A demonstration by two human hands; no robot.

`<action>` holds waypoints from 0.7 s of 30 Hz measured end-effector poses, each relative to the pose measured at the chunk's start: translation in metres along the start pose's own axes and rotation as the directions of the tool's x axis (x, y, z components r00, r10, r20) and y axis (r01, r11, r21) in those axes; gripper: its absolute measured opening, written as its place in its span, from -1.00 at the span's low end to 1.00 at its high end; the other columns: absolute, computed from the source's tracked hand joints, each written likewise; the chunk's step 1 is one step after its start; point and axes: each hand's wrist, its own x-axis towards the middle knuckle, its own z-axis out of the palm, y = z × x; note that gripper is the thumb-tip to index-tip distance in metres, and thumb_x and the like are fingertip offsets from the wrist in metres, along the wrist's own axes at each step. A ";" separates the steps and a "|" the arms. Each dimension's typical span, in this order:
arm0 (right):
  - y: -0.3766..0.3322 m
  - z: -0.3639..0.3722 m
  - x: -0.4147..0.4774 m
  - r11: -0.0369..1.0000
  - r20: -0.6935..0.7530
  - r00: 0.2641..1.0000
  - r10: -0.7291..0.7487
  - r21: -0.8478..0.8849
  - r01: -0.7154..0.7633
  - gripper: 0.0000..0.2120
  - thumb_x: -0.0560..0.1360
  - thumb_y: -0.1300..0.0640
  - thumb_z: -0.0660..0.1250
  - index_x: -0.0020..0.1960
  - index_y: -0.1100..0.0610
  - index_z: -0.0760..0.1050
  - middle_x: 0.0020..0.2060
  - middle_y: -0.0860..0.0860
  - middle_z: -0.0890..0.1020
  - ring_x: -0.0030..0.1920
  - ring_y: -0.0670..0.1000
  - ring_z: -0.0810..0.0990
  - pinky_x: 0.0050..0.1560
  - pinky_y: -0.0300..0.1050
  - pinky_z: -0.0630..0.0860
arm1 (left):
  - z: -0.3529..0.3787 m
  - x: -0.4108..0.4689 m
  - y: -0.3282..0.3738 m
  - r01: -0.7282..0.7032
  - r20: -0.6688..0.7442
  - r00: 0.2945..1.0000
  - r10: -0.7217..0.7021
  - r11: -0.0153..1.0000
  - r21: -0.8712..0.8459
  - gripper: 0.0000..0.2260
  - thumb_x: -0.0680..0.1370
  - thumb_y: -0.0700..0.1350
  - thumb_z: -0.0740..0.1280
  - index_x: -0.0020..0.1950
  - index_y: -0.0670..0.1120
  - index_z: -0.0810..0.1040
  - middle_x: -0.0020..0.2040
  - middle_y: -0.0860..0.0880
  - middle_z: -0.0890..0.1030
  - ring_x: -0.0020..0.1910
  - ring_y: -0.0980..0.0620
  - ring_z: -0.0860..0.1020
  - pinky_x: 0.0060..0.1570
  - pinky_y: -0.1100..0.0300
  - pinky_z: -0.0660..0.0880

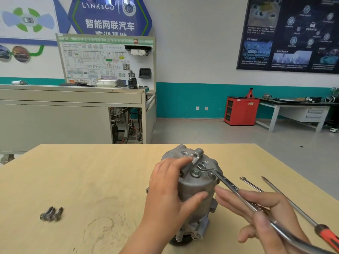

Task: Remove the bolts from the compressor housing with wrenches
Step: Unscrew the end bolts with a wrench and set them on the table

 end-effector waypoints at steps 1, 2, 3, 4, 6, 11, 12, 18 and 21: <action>0.000 0.000 -0.001 0.999 0.012 1.000 -0.004 -0.035 0.004 -0.70 0.31 0.13 0.18 -0.31 -0.30 0.48 -0.13 -0.12 0.71 -0.07 -0.06 0.68 -0.58 -0.31 0.40 | 0.000 0.000 0.000 -0.007 0.006 1.000 0.007 1.000 0.007 -0.51 0.35 0.18 0.39 0.24 0.14 0.40 0.14 0.17 0.49 0.17 0.21 0.38 0.18 0.25 0.33; -0.002 0.001 -0.002 0.999 0.011 1.000 -0.016 -0.050 0.016 -0.67 0.30 0.15 0.18 -0.31 -0.32 0.49 -0.14 -0.12 0.71 -0.08 -0.06 0.68 -0.57 -0.33 0.41 | 0.001 0.000 0.000 -0.010 0.011 1.000 0.010 1.000 0.015 -0.53 0.36 0.18 0.38 0.22 0.10 0.46 0.12 0.12 0.52 0.17 0.18 0.39 0.18 0.21 0.34; -0.005 0.004 -0.001 0.996 0.000 0.999 -0.047 -0.076 0.047 -0.71 0.29 0.10 0.23 -0.30 -0.33 0.49 -0.16 -0.12 0.71 -0.08 -0.06 0.69 -0.51 -0.36 0.45 | 0.001 0.000 0.000 -0.001 0.015 1.000 0.001 1.000 0.025 -0.54 0.36 0.18 0.37 0.20 0.06 0.51 0.12 0.08 0.53 0.16 0.15 0.40 0.17 0.17 0.34; -0.008 0.005 -0.001 0.989 0.016 0.996 -0.088 -0.117 0.089 -0.78 0.28 0.01 0.24 -0.28 -0.35 0.49 -0.17 -0.12 0.71 -0.09 -0.07 0.69 -0.44 -0.43 0.46 | 0.001 0.001 0.000 0.011 0.020 1.000 -0.011 0.999 0.032 -0.54 0.36 0.19 0.36 0.19 0.02 0.54 0.12 0.06 0.54 0.16 0.14 0.40 0.17 0.15 0.35; -0.010 0.008 0.001 0.976 0.029 0.992 -0.123 -0.174 0.127 -0.79 0.26 -0.12 0.18 -0.18 -0.37 0.49 -0.18 -0.15 0.71 -0.10 -0.10 0.68 -0.37 -0.52 0.44 | 0.002 0.001 0.001 0.016 0.029 0.999 -0.017 0.999 0.046 -0.52 0.36 0.19 0.35 0.21 0.00 0.56 0.12 0.05 0.54 0.16 0.13 0.40 0.18 0.15 0.34; -0.017 0.011 0.006 0.968 0.062 0.996 -0.061 -0.241 0.074 -0.69 0.24 -0.53 0.16 -0.14 -0.43 0.43 -0.16 -0.23 0.69 -0.11 -0.17 0.67 -0.38 -0.58 0.39 | 0.002 0.001 0.001 -0.006 0.016 1.000 0.005 0.998 0.065 -0.48 0.37 0.19 0.34 0.32 0.18 0.37 0.13 0.17 0.46 0.15 0.20 0.36 0.19 0.29 0.29; -0.019 0.012 0.006 0.968 0.053 0.998 -0.021 -0.249 0.034 -0.73 0.23 -0.51 0.18 -0.16 -0.43 0.43 -0.16 -0.23 0.69 -0.11 -0.17 0.67 -0.39 -0.58 0.39 | 0.002 0.000 0.001 -0.008 0.014 1.000 0.007 0.998 0.067 -0.47 0.37 0.19 0.34 0.32 0.19 0.34 0.14 0.18 0.45 0.15 0.20 0.35 0.19 0.29 0.29; -0.025 0.016 0.000 0.941 0.138 0.934 0.330 0.033 -0.337 -0.61 0.57 0.07 0.21 -0.29 0.27 0.60 -0.53 0.17 0.61 -0.61 -0.06 0.57 -0.64 -0.32 0.40 | 0.003 0.000 0.000 -0.018 0.002 1.000 0.018 0.993 0.117 -0.53 0.36 0.17 0.34 0.19 -0.02 0.60 0.08 -0.02 0.54 0.14 0.08 0.40 0.13 0.03 0.45; -0.039 0.012 0.003 0.870 0.203 0.893 0.401 0.220 -0.441 -0.48 -0.14 0.20 0.68 -0.41 0.45 0.48 -0.59 0.31 0.53 -0.73 0.03 0.45 -0.77 -0.26 0.27 | 0.003 0.000 0.003 -0.013 0.004 1.000 0.012 0.988 0.154 -0.54 0.35 0.16 0.33 0.16 -0.03 0.62 0.06 -0.04 0.54 0.11 0.00 0.45 0.08 -0.03 0.49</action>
